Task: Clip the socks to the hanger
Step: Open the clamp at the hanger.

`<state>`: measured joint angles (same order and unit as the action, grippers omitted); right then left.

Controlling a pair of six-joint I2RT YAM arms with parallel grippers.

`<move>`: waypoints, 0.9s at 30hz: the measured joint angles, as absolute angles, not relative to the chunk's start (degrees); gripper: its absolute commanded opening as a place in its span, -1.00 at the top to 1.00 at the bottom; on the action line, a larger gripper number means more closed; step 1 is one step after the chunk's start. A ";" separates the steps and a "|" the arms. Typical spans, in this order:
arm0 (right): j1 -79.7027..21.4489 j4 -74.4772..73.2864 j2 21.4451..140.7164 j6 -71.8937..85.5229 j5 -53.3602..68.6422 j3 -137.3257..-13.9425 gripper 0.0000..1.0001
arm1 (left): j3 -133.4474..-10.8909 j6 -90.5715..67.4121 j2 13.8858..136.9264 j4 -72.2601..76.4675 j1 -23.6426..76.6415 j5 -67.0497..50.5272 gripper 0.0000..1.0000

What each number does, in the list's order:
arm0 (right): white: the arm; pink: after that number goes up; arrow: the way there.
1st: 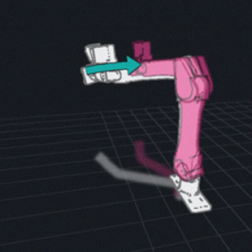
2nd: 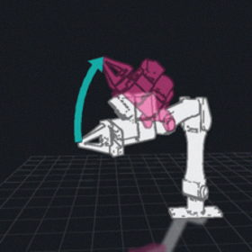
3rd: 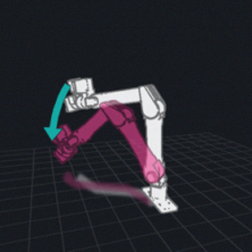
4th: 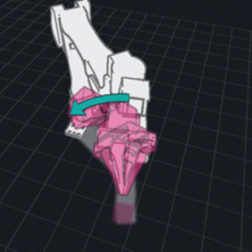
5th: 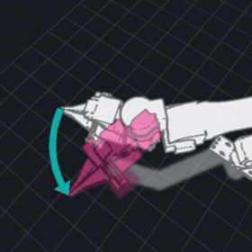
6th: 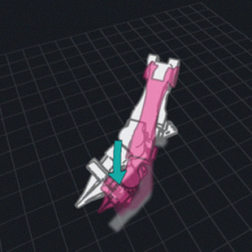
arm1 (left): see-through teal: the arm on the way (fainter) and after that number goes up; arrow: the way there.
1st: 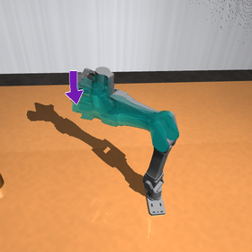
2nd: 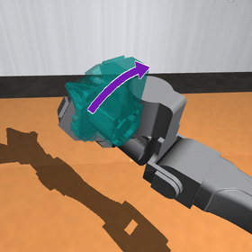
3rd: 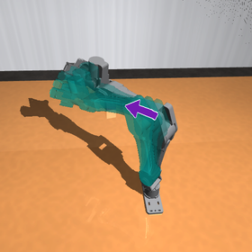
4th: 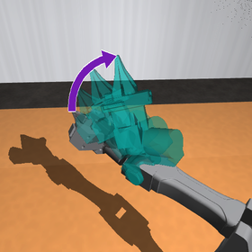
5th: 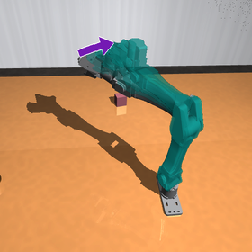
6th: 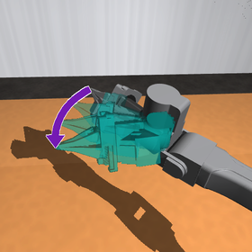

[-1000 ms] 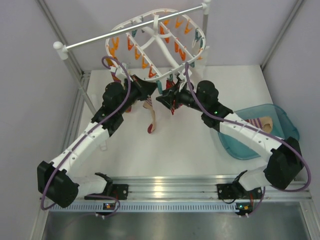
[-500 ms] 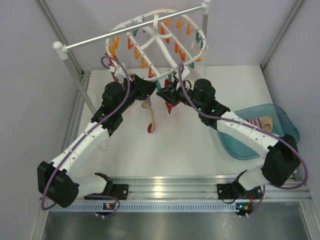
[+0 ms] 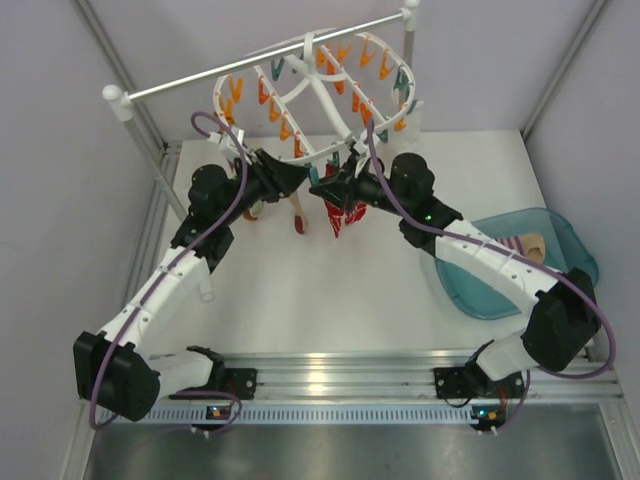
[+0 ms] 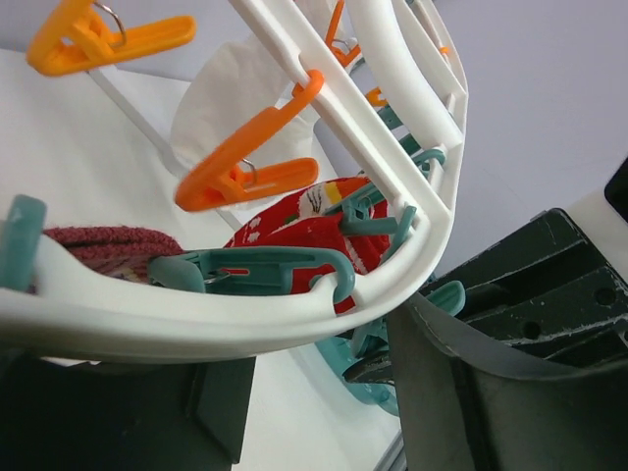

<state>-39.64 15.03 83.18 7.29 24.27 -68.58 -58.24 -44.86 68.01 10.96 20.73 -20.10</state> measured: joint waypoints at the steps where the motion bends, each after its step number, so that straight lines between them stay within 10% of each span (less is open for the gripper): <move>1: -39.46 14.96 83.26 7.79 24.97 -68.93 1.00 | -58.24 -44.84 68.01 11.44 20.64 -20.56 -0.18; 7: -39.03 14.33 83.92 10.24 27.40 -70.57 1.00 | -58.02 -44.82 67.96 13.80 20.34 -22.46 -0.44; 27: -38.13 14.52 84.31 13.15 29.21 -70.70 1.00 | -56.23 -44.01 66.59 20.56 20.56 -28.73 -0.41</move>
